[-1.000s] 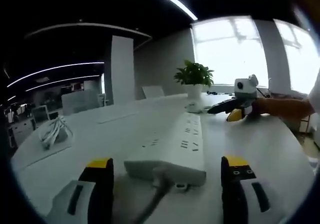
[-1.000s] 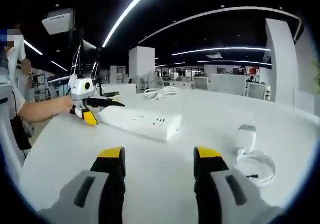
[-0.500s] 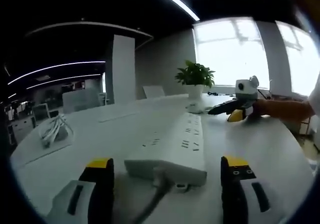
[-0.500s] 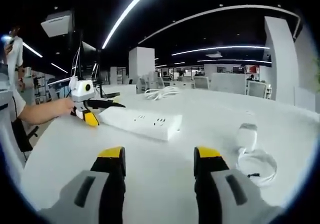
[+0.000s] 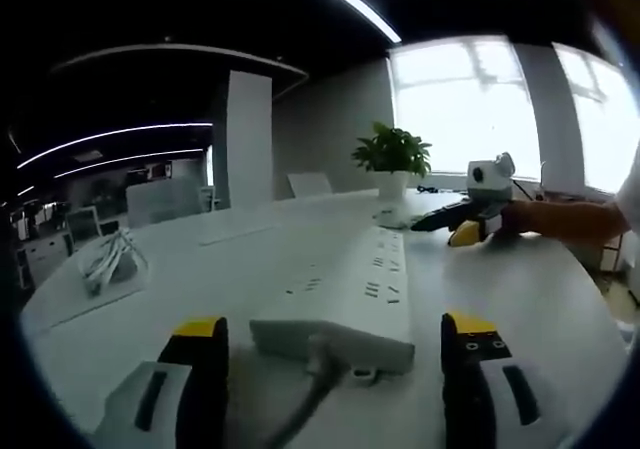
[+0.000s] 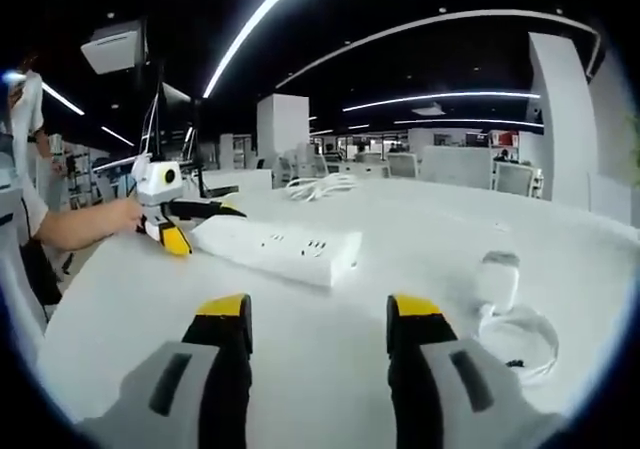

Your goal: Straighten the power strip on the desk, plug the charger into it

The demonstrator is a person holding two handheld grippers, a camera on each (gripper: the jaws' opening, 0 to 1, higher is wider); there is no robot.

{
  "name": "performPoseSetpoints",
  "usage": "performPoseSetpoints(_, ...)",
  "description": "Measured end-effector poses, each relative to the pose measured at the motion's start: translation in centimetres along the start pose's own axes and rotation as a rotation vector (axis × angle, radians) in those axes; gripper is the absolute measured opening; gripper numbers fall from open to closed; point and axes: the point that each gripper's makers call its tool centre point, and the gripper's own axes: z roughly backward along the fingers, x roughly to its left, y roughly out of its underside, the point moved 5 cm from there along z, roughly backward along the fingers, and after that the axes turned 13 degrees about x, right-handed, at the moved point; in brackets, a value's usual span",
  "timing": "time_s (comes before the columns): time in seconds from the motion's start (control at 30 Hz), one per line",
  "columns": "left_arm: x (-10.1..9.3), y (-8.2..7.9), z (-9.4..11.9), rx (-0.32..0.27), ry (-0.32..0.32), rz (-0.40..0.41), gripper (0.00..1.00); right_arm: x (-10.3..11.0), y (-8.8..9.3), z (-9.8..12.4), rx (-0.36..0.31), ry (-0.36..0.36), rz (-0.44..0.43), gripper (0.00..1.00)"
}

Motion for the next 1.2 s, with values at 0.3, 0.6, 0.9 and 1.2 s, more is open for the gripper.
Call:
performPoseSetpoints(0.3, 0.0, -0.1, 0.0, -0.002, 0.002, -0.001, 0.88, -0.1, -0.1, -0.4, -0.001, -0.012, 0.002, 0.53)
performPoseSetpoints(0.6, -0.1, 0.0, 0.0, -0.005, 0.001, -0.001, 0.88, -0.4, 0.0, -0.9, 0.016, -0.012, 0.007, 0.53)
performPoseSetpoints(0.9, 0.0, -0.1, 0.0, -0.009, -0.008, 0.002, 0.84, -0.9, 0.0, -1.3, 0.024, -0.012, 0.01, 0.52)
performPoseSetpoints(1.2, 0.0, -0.1, 0.0, -0.012, -0.007, 0.0, 0.83, -1.4, -0.3, -1.8, 0.018, -0.016, 0.027, 0.52)
